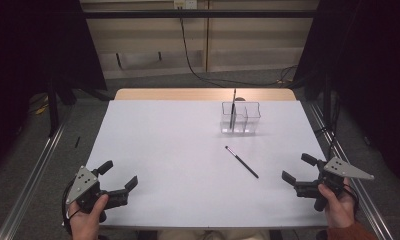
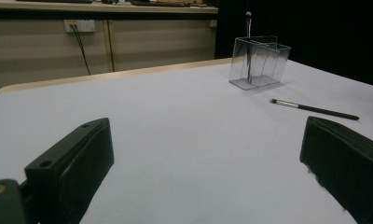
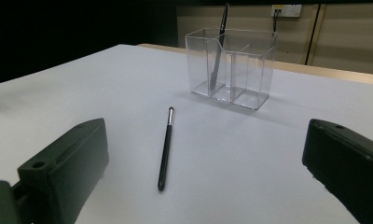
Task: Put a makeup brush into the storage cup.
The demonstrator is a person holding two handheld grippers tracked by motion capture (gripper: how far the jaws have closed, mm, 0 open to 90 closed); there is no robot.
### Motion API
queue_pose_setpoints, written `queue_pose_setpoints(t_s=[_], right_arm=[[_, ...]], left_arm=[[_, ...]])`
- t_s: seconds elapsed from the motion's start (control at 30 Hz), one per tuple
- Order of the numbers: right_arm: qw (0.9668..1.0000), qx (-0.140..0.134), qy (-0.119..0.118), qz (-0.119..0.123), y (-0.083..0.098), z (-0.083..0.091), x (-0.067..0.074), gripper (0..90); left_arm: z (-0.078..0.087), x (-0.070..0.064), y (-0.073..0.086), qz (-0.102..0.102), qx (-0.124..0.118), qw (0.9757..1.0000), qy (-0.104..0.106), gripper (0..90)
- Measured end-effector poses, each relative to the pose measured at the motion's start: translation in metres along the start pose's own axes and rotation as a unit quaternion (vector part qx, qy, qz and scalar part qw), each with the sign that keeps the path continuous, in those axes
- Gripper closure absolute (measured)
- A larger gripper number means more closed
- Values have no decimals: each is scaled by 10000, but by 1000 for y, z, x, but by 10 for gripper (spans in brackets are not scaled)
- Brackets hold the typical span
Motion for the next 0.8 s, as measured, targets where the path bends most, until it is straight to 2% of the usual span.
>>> queue_pose_setpoints(t_s=[0.63,0.8], right_arm=[[9999,65,-139,39,-4,-11,2,0],[9997,107,-188,65,-9,-18,1,0]], left_arm=[[1,3,1,47,1,10000,-58,27],[2,3,1,-39,18,10000,-60,27]])
Point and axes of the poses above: each handheld gripper's, and its own axes: z roughly backward along the jaws, y roughly out of its underside, x roughly to its left, the point moved 5 cm from there along -z, roughly forward along the jaws, and after that the axes turned 15 degrees about -y, right-handed, at the moved point
